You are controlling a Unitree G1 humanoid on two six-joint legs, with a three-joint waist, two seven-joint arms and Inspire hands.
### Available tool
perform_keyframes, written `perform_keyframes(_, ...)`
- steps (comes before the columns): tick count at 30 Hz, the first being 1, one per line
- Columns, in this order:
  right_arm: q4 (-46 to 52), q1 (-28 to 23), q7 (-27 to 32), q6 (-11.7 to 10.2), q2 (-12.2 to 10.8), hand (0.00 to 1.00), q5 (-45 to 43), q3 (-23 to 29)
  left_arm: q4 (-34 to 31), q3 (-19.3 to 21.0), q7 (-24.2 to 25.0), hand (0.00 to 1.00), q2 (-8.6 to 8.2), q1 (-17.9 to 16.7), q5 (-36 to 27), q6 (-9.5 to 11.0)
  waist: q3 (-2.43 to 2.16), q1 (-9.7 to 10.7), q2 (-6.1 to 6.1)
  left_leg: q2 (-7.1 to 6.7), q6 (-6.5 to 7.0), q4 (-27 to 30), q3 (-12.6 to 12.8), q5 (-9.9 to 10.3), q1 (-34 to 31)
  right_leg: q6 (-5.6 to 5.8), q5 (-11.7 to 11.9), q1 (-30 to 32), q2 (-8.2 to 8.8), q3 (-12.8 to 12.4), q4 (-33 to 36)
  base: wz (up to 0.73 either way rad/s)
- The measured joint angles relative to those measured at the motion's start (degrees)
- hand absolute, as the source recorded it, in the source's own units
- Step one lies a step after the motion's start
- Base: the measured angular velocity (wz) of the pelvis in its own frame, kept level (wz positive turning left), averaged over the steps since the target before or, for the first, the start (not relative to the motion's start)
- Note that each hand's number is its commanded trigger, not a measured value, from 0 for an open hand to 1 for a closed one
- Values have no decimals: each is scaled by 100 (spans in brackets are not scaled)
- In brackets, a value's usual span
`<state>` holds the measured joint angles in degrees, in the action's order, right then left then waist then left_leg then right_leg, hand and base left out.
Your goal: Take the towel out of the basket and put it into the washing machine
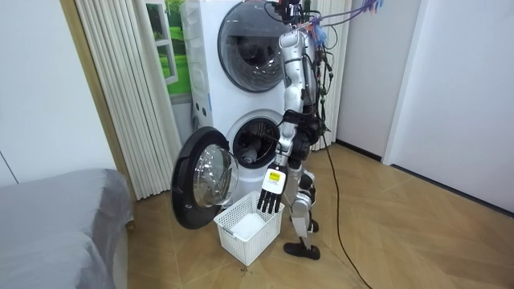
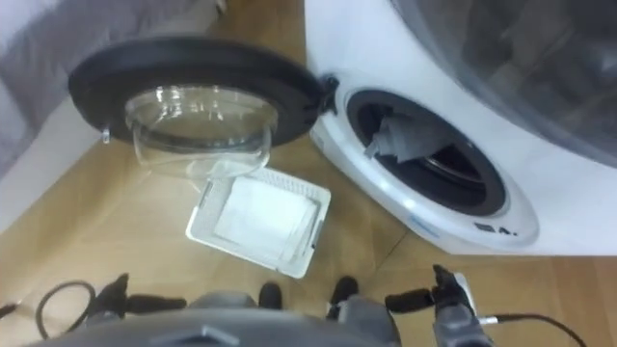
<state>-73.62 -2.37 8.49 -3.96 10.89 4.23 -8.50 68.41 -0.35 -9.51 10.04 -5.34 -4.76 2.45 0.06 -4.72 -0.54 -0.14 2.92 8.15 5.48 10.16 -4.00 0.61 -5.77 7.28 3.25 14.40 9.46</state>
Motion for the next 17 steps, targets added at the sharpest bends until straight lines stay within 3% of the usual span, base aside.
perform_keyframes(8, 56, -207, -180, 45, -61, 0, 145, 306, -225, 260, -114, 0, -28, -198, 193, -163, 34, 41, -17, 52, -69, -61, 8, 63, 407, -8, -25, -415, -87, -34, -99, -2)
perform_keyframes(15, 34, -195, -505, 259, -73, 0, 229, 474, -264, 289, -108, 0, -54, -213, 199, -344, 41, 118, -9, 110, -113, -58, 87, 92, 631, -38, -53, -580, -160, -275, -81, -9)
perform_keyframes(17, 31, -199, -595, 289, -95, 0, 229, 521, -264, 486, -97, 0, -84, -219, 201, -382, 39, 117, 0, 132, -131, -49, 146, 113, 702, -48, -59, -623, -185, -347, -79, -14)
